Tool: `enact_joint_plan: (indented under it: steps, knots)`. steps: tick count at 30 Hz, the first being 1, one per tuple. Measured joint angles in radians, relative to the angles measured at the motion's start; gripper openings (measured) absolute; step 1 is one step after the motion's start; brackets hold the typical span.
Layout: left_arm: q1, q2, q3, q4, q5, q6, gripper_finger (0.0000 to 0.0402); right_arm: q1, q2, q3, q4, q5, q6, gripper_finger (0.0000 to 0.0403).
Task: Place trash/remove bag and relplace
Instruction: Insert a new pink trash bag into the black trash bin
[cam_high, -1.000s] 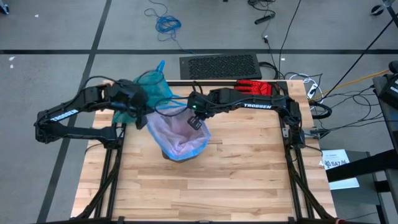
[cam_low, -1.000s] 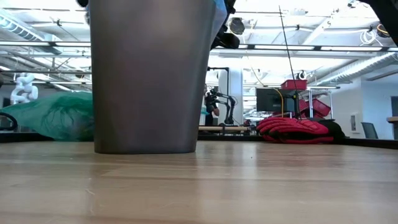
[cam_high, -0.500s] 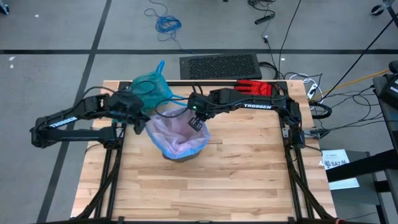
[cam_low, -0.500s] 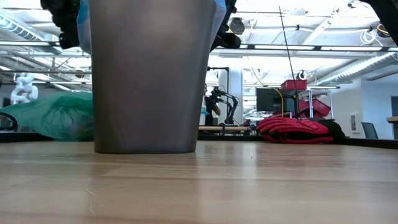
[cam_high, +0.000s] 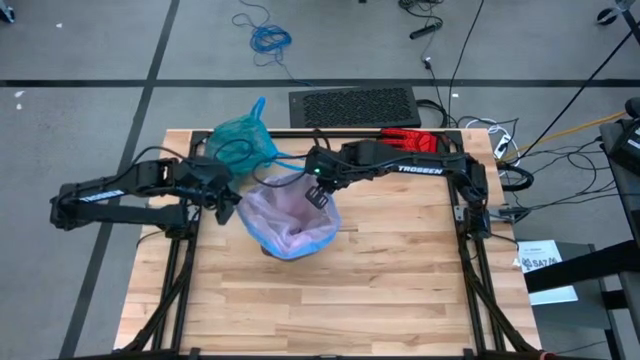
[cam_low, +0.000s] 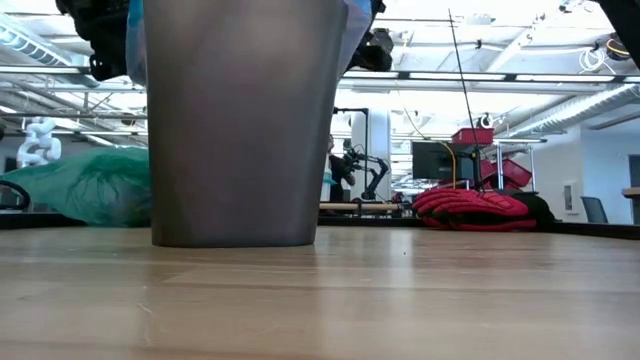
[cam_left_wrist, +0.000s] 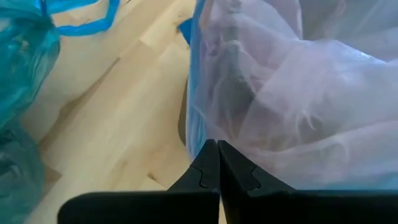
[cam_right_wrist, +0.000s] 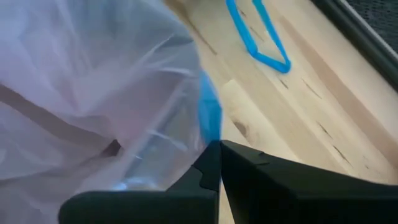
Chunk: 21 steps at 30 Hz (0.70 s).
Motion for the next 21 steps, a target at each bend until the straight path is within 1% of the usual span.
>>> enact_joint_plan:
  steps: [5, 7, 11, 15, 18, 21]
  knots:
    - [-0.052, 0.023, 0.000, 0.048, -0.047, -0.020, 0.0000, 0.000, -0.042, 0.000, -0.060, 0.046, -0.001, 0.0000]
    - [-0.069, 0.034, 0.000, 0.071, -0.059, -0.025, 0.0000, 0.000, -0.065, 0.000, -0.073, 0.049, -0.001, 0.0000]
    - [-0.102, 0.065, 0.000, 0.109, -0.061, -0.025, 0.0000, 0.000, -0.111, 0.000, -0.080, 0.070, 0.011, 0.0003]
    - [-0.133, 0.098, 0.000, 0.122, -0.063, -0.024, 0.0000, 0.000, -0.154, 0.001, -0.085, 0.077, 0.040, 0.0018]
    - [-0.154, 0.121, 0.000, 0.124, -0.068, -0.024, 0.0000, -0.001, -0.156, 0.001, -0.125, 0.077, 0.077, 0.0034]
    - [-0.174, 0.139, 0.000, 0.125, -0.074, -0.017, 0.0000, -0.001, -0.126, 0.001, -0.152, 0.044, 0.101, 0.0041]
